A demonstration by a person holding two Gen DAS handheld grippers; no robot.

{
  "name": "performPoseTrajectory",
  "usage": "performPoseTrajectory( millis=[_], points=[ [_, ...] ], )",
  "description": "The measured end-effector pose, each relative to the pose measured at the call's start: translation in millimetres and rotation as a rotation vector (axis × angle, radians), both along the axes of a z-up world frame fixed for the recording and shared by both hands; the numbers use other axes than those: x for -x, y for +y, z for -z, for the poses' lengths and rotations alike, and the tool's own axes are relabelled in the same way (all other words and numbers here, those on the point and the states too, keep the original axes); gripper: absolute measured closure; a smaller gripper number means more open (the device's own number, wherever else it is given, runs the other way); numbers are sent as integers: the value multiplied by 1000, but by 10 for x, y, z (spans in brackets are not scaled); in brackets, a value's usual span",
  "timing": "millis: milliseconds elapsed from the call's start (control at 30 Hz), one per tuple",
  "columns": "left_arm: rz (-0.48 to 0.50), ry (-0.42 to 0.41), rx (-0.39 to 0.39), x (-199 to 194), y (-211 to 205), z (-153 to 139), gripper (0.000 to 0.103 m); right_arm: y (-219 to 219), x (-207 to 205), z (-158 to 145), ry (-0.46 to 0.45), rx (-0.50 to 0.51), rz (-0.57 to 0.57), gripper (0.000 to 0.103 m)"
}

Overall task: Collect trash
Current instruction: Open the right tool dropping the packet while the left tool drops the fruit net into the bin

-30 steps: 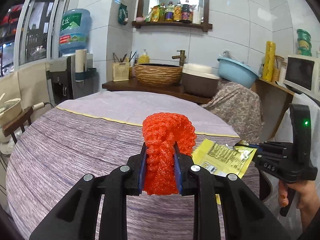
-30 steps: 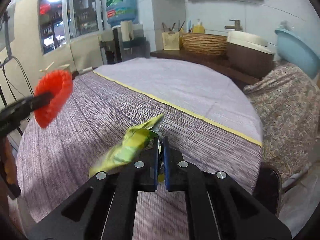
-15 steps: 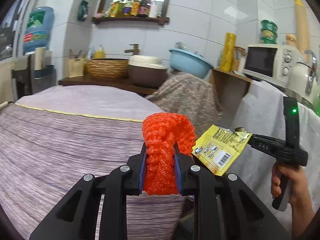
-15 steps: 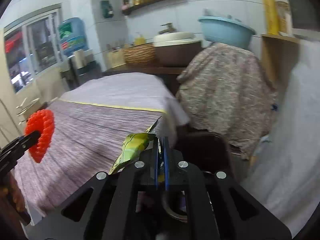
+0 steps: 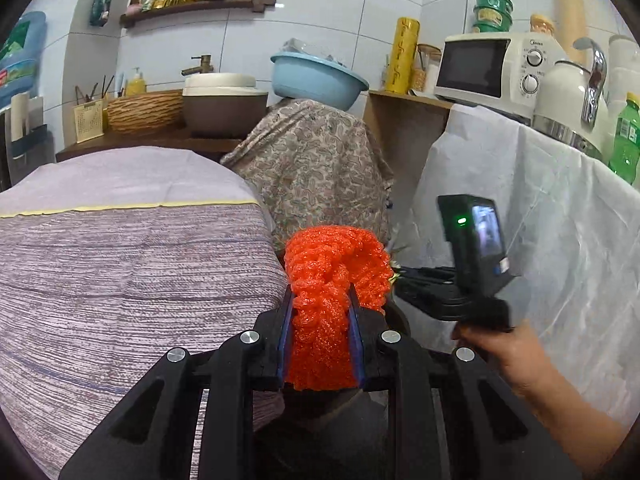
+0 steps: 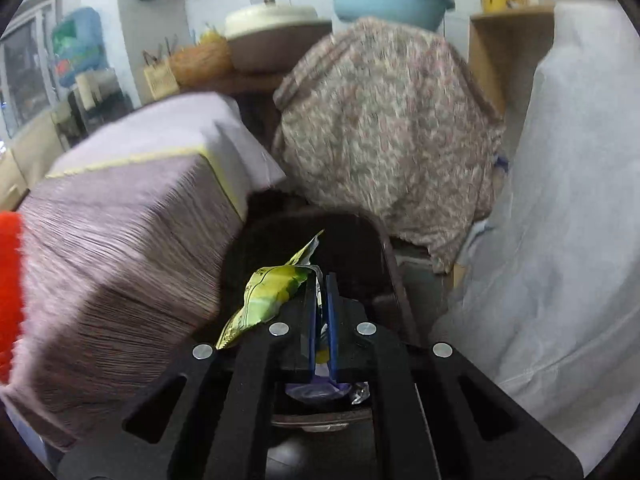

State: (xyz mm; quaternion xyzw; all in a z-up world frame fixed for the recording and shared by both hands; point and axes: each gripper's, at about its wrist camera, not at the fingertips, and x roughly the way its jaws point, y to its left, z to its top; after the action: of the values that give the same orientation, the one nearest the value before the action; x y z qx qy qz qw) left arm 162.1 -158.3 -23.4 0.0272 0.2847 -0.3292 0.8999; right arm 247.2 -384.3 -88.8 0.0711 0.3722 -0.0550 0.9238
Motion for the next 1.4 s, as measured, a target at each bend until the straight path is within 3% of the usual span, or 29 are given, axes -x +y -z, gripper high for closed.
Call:
performPoseTrajectory(
  millis=[300, 333, 400, 467, 700, 800, 1100, 1133, 1167, 1200, 1267, 1400],
  points=[
    [16, 42, -22, -56, -118, 124, 80, -235, -457, 783, 152, -37, 48, 96],
    [17, 43, -24, -60, -133, 133, 80, -242, -500, 859, 175, -38, 49, 92],
    [21, 47, -27, -65, -150, 144, 80, -241, -574, 1030, 237, -27, 53, 73],
    [25, 46, -35, -68, -169, 156, 80, -216, -552, 1095, 245, -9, 63, 47],
    [84, 63, -64, -127, -419, 242, 80, -132, -205, 868, 171, 50, 96, 42],
    [113, 83, -89, -203, -634, 342, 80, -187, 39, 673, 108, 47, 145, 32],
    [143, 206, -198, -732, -1292, 936, 79, -458, 690, 339, 32, 28, 268, 32],
    [142, 208, -210, -759, -1332, 983, 75, -463, 737, 313, 30, 30, 271, 32],
    [142, 211, -221, -792, -1371, 1025, 62, -469, 796, 278, 22, 32, 275, 32],
    [139, 214, -226, -813, -1391, 1050, 42, -470, 836, 245, 11, 34, 277, 32],
    [113, 195, -211, -806, -1355, 1038, 25, -476, 896, 180, -14, 37, 284, 29],
    [132, 199, -162, -689, -1278, 963, 19, -475, 1007, 34, -58, 78, 306, 23]
  ],
)
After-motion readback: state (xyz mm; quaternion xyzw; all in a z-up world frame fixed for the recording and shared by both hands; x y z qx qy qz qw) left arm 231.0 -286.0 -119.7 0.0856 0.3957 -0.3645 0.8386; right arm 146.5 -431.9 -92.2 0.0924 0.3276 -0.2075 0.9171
